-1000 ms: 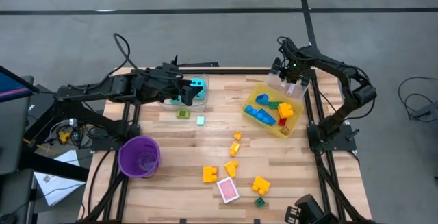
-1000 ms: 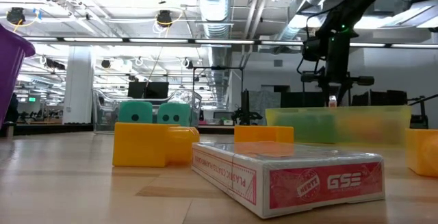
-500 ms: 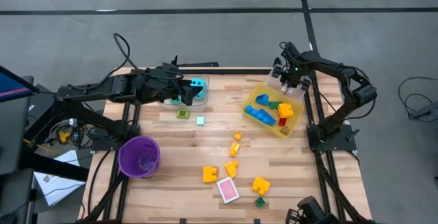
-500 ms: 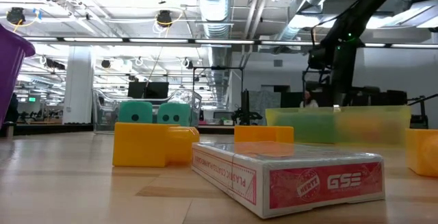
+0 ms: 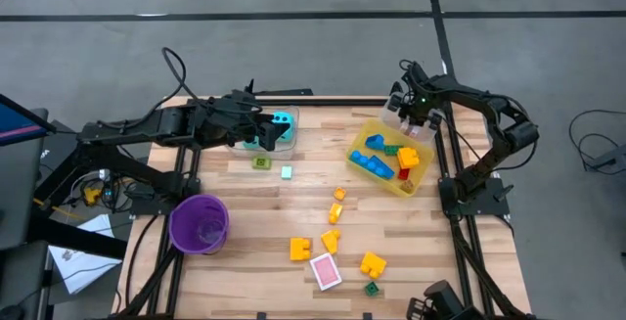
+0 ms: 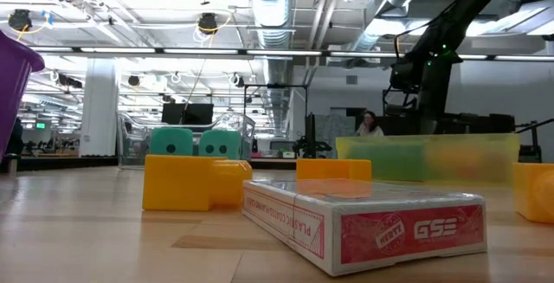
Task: Pick & Place Toys
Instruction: Put the orange deck of cards into the white bin, then put the yellow game piece into the yellow bin
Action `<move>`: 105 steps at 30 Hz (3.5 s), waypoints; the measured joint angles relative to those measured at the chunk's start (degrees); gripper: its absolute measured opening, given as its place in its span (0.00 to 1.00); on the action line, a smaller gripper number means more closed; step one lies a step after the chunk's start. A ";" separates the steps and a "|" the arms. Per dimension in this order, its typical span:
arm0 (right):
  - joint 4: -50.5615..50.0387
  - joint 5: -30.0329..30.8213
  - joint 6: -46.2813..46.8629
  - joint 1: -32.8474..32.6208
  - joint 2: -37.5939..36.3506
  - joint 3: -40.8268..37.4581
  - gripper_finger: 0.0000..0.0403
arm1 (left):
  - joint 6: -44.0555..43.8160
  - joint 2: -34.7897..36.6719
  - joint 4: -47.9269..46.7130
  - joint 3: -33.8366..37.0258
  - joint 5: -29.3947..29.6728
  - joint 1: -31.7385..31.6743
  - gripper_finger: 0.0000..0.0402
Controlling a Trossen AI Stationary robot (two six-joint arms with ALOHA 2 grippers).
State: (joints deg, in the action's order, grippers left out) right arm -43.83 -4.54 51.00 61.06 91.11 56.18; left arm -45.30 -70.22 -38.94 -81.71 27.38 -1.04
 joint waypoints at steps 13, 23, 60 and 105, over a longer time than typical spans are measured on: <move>0.54 0.05 0.07 -0.66 0.00 0.00 0.37 | 0.00 0.00 0.00 0.00 0.00 0.00 0.79; 0.21 0.06 4.68 -0.66 0.00 0.00 0.33 | -0.17 0.00 -0.02 0.00 -0.02 0.01 0.79; -0.73 1.56 8.05 -2.98 -0.04 0.07 0.29 | -0.19 0.00 -0.02 0.00 -0.17 0.00 0.79; 4.20 4.56 -4.37 -19.34 -33.12 0.11 0.54 | -0.13 -0.02 0.40 0.00 -2.36 0.70 0.79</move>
State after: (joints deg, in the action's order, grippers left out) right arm -39.63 0.02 46.63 41.73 57.99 56.29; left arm -45.43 -70.24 -38.54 -81.71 25.02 -0.34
